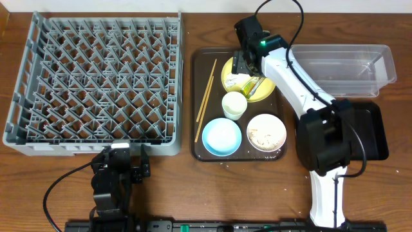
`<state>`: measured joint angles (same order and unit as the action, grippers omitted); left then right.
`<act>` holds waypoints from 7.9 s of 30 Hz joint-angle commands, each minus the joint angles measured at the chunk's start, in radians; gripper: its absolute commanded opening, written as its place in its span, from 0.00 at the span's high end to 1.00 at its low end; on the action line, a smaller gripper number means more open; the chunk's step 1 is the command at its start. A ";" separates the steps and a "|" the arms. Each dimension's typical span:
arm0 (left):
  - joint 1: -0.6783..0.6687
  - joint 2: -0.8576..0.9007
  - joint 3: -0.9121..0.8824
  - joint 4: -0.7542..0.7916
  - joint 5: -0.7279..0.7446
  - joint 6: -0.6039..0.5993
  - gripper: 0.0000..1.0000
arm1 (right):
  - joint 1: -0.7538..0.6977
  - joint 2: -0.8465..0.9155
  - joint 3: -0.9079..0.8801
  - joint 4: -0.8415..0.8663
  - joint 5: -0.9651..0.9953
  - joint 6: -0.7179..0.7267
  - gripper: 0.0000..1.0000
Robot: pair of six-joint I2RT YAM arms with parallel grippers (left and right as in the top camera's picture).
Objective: Sort waste into correct bins and load items into the dishwasher
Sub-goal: 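Grasp the plastic wrapper and snack with the right gripper, lift, then lower the wrapper into the clear plastic bin and release, then move the right gripper to the pink rice bowl and grasp its rim, then carry the pink bowl over the black tray and tip it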
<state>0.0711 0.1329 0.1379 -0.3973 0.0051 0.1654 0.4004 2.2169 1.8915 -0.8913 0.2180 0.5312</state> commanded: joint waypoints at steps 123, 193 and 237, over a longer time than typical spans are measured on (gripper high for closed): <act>0.004 -0.003 -0.001 -0.022 0.010 0.014 0.03 | 0.117 -0.350 -0.504 -0.189 -0.306 -0.168 0.48; 0.004 -0.003 -0.001 -0.022 0.010 0.014 0.03 | -0.549 -0.773 -0.761 -0.084 -0.837 -0.537 0.99; 0.004 -0.003 -0.001 -0.022 0.010 0.014 0.03 | -1.222 -0.762 -1.060 0.457 -1.697 -0.273 0.99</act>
<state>0.0711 0.1329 0.1383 -0.4007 0.0055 0.1654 -0.8066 1.4574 0.8318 -0.4469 -1.4277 0.1467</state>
